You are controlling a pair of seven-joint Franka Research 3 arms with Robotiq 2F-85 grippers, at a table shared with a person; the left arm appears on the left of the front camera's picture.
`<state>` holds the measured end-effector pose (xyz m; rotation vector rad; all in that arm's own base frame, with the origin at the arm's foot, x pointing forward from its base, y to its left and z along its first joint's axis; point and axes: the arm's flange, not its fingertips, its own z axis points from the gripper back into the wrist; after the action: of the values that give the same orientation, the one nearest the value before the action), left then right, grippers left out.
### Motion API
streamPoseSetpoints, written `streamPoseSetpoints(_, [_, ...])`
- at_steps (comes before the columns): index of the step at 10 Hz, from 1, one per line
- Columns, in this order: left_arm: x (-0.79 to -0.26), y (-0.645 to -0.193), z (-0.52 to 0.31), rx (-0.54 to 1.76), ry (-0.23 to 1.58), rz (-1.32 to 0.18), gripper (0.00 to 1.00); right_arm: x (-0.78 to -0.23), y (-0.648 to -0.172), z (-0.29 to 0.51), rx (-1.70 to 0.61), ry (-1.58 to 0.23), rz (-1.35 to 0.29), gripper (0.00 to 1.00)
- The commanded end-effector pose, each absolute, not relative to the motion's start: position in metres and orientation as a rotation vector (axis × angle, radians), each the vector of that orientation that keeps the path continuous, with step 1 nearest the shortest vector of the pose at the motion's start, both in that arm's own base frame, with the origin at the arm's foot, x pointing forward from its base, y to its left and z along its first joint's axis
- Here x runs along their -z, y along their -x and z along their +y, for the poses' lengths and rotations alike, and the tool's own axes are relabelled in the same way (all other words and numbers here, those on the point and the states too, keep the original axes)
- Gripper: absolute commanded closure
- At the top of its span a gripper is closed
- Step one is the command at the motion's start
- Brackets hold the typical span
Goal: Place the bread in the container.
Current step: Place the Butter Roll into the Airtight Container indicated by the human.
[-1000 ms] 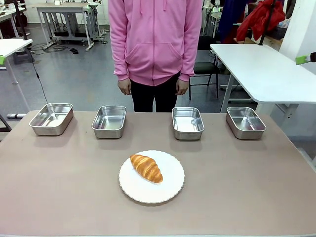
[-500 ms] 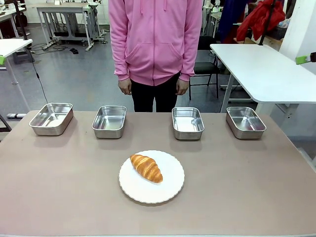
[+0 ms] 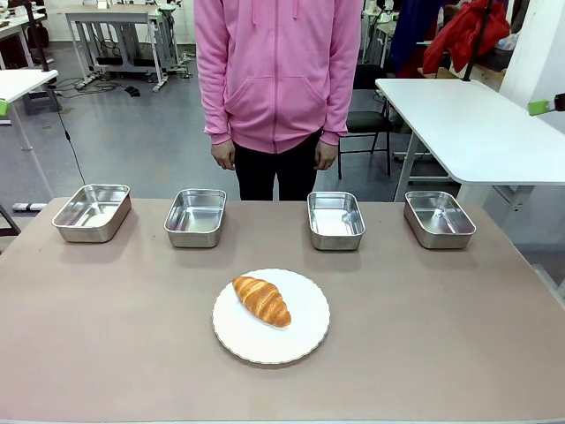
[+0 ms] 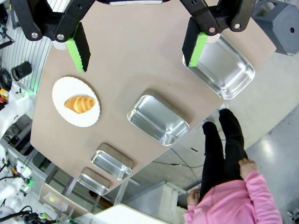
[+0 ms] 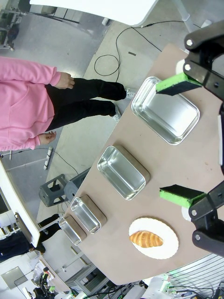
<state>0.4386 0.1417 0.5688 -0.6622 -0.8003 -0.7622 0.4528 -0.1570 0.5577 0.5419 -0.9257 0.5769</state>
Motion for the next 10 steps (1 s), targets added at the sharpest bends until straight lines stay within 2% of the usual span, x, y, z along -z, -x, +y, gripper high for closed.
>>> streamPoseSetpoints(1, [-0.5698,-0.4378,0.1414,0.766,0.661,-0.803,0.00,-0.5579,-0.4522,-0.1554,-0.579,-0.550,-0.934,0.00])
streamPoseSetpoints(10, [-0.5698,-0.4378,0.1414,0.766,0.661,-0.803,0.00,-0.5579,-0.4522,-0.1554,-0.579,-0.550,-0.934,0.00])
